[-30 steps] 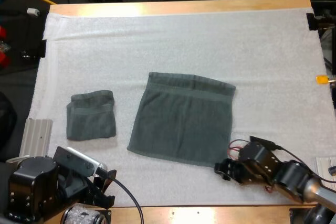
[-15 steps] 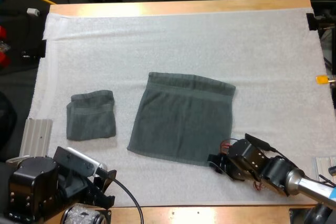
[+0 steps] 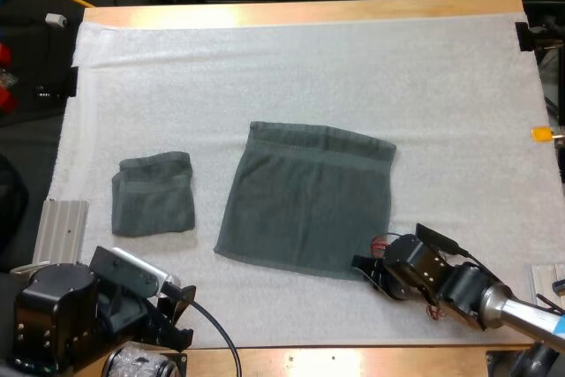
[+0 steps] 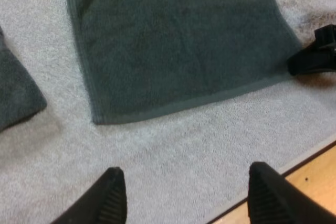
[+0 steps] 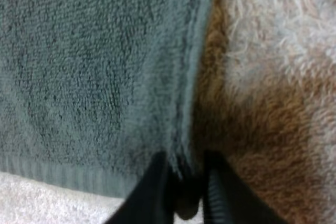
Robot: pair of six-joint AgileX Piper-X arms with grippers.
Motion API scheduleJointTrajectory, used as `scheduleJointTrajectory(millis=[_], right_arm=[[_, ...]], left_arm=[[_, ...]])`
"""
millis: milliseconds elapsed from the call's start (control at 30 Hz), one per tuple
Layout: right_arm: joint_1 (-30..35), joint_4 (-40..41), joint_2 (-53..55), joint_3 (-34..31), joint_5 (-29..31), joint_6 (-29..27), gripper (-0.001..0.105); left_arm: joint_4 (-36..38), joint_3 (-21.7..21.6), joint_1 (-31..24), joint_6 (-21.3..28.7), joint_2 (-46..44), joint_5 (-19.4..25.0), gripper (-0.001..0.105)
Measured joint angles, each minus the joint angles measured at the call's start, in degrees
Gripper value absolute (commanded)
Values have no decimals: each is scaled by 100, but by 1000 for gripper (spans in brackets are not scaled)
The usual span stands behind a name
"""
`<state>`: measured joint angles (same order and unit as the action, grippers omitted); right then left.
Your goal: Pick towel from pile, fold and stack
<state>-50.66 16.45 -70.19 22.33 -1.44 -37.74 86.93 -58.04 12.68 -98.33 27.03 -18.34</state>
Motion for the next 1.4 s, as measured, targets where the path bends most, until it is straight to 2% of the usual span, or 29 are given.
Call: scheduleJointTrajectory(millis=[167, 400, 533, 667, 1200, 1400], right_arm=[[-309, 31, 0, 0, 144, 0, 0], [-782, 367, 0, 0, 411, 0, 0], [-820, 422, 0, 0, 428, 9, 0], [-820, 428, 0, 0, 428, 103, 0], [-820, 428, 0, 0, 544, 208, 0], [-820, 428, 0, 0, 547, 304, 0]], left_arm=[[-260, 369, 0, 0, 0, 0, 50], [-1091, 1261, 0, 0, 27, 0, 50], [-1595, 1704, 0, -24, 114, 0, 50], [-1799, 1948, 0, -24, 546, 0, 50], [-2999, 2001, 0, -8, 3430, 0, 50], [-3401, 2001, 0, 25, 4255, 0, 50]])
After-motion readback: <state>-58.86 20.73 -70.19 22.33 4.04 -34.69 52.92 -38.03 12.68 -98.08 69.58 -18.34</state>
